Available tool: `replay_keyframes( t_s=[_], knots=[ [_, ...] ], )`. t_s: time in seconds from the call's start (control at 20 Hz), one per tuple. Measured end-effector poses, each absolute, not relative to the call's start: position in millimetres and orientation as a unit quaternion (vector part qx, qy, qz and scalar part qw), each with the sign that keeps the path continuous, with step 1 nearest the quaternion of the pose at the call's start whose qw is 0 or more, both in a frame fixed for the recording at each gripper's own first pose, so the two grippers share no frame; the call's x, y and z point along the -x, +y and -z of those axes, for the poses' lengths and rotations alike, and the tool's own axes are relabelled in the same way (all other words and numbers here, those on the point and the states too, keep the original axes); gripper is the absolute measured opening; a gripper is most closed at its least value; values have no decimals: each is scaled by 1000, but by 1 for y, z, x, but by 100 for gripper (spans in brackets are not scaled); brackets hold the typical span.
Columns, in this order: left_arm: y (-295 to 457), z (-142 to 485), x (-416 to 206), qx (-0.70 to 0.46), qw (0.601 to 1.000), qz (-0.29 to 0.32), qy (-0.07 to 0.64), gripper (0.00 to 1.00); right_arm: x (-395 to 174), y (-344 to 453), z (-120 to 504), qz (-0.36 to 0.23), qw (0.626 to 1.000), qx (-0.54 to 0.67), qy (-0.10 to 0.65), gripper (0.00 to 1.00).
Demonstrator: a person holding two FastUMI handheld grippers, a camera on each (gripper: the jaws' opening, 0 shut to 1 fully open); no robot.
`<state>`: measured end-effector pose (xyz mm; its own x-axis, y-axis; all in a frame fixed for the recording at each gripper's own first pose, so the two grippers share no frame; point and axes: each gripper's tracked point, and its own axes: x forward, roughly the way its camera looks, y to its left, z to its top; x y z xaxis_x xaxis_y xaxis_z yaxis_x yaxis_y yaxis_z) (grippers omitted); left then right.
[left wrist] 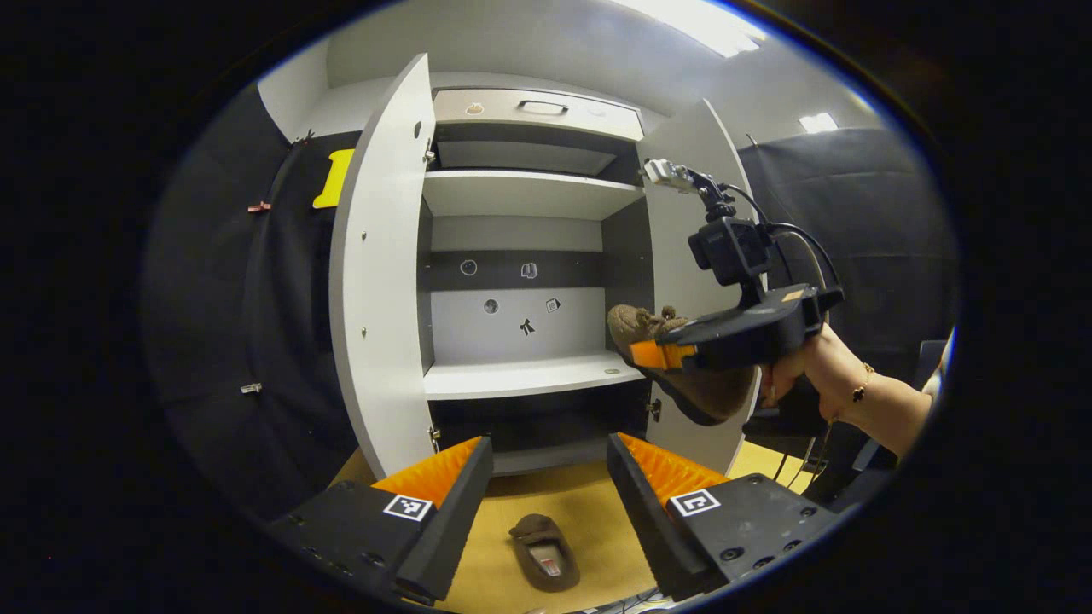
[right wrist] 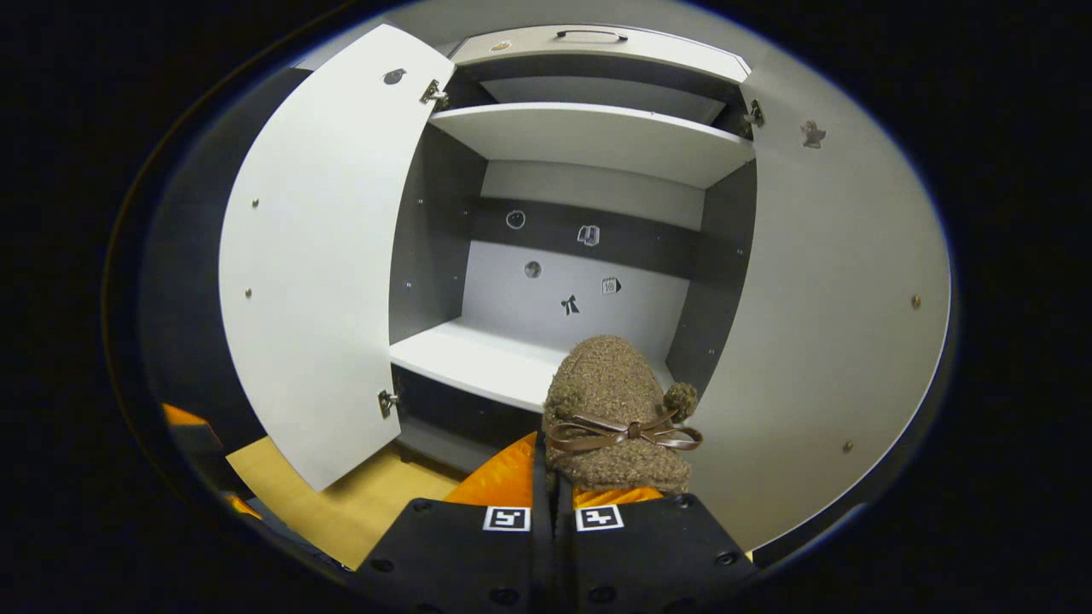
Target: Grab one shoe with the right hand and put it into the shoe cabinet, grab the other shoe with the left hand and put it into the shoe cabinet; then close the right door with the right hand and the left door with the left hand.
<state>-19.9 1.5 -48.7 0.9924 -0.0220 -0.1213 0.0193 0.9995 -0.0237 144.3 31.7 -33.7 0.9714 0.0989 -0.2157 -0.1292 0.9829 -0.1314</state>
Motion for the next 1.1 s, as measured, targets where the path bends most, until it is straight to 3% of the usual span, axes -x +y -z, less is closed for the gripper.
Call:
replay_keyframes(
  t_s=[0.2,0.7,1.1],
  knots=[
    [7,46,21,10,998,-11,62,86,-194,29,7,-56,993,59,87,5],
    [11,49,-36,47,993,-85,68,86,-386,26,34,-72,980,50,179,5],
    [32,55,-79,65,983,-153,74,88,-476,23,118,-63,957,7,282,5]
  ],
)
